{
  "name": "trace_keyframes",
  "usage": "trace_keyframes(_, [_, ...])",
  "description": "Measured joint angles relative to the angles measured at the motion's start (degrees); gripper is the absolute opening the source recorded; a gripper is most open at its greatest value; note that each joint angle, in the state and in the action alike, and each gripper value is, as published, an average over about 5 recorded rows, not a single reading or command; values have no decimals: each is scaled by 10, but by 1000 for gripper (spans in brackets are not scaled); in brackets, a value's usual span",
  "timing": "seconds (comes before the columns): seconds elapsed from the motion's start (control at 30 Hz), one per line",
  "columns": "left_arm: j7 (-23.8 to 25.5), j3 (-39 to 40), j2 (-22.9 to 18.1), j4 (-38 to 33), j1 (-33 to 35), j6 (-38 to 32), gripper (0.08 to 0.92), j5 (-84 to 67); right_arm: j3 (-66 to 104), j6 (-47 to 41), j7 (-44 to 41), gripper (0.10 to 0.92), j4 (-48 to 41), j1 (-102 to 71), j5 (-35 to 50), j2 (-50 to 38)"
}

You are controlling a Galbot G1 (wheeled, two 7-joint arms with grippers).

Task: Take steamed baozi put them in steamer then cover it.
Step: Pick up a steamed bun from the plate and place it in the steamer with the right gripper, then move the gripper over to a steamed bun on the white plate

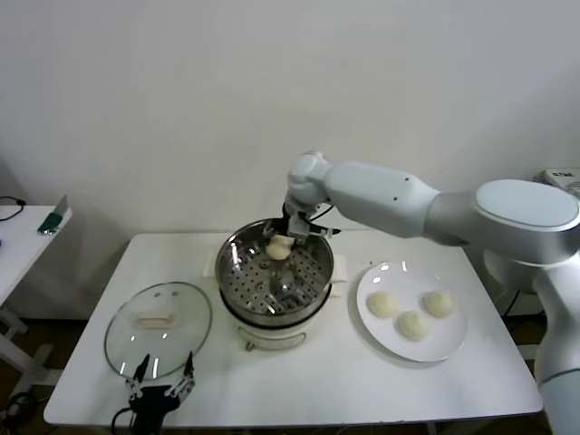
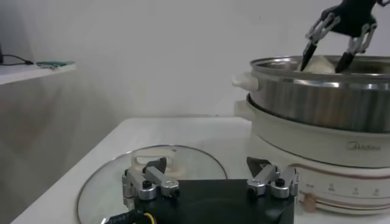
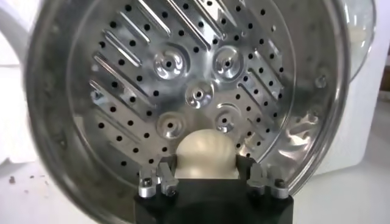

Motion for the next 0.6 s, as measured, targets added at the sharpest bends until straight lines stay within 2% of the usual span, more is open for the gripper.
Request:
trace_keyframes(0.13, [0,0,1,0,-1,0,823,-2,0,4,1,691,-19,-5,0,10])
trace_keyframes(0.33, [0,-1,2,-2,-1,0,823,-6,-14,4,-10,812,-23,4,34,11])
trace_keyframes(0.47, [0,-1,2,-4,0,1,823,-7,-33,-2,-27,822,-5,34,92,1])
trace_keyframes(0.6, [0,1,2,-7,1,2,823,-7,-69,-27,-51,823,26,85,184,-25])
